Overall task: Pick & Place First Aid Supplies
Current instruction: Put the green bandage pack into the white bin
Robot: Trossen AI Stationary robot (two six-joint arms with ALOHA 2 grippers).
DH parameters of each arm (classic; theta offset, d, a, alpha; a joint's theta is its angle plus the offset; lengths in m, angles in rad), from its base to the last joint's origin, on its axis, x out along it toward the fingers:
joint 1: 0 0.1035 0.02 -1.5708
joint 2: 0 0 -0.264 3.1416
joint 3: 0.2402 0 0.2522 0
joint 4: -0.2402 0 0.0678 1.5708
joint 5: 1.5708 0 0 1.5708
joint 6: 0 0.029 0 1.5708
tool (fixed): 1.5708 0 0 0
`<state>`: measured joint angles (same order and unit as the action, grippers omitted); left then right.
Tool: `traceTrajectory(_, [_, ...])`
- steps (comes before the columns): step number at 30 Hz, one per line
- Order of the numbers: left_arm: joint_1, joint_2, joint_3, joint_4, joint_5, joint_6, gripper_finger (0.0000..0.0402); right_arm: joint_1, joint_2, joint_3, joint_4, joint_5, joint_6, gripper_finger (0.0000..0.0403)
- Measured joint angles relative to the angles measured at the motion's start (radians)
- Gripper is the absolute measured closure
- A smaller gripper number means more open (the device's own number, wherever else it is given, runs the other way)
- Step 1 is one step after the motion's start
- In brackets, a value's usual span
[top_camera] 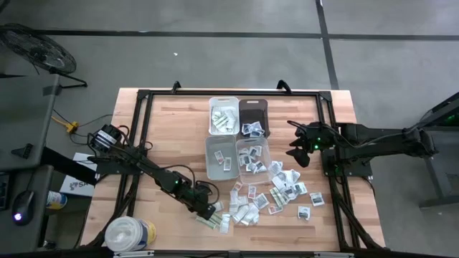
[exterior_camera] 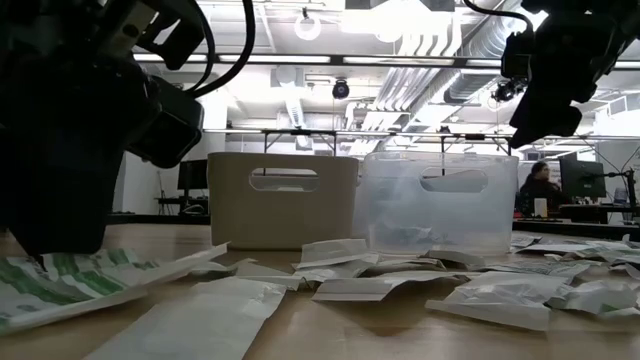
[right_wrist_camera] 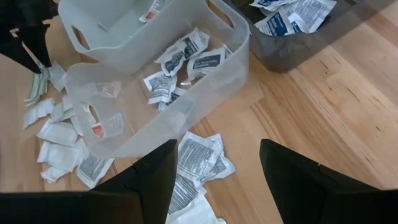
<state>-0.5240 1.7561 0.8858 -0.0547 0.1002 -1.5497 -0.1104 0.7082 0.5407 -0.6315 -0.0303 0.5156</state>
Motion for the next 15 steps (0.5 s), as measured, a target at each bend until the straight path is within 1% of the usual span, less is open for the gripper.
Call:
traceTrajectory(12, [0.0,0.0,0.0,0.004,0.024,0.036,0.0393,0.0,0.0,0.0,0.0,0.0,-0.001,0.0181])
traceTrajectory(15, [0.0,0.0,0.0,0.005,0.024,0.055,0.0397,0.0,0.0,0.0,0.0,0.0,-0.001,0.0181])
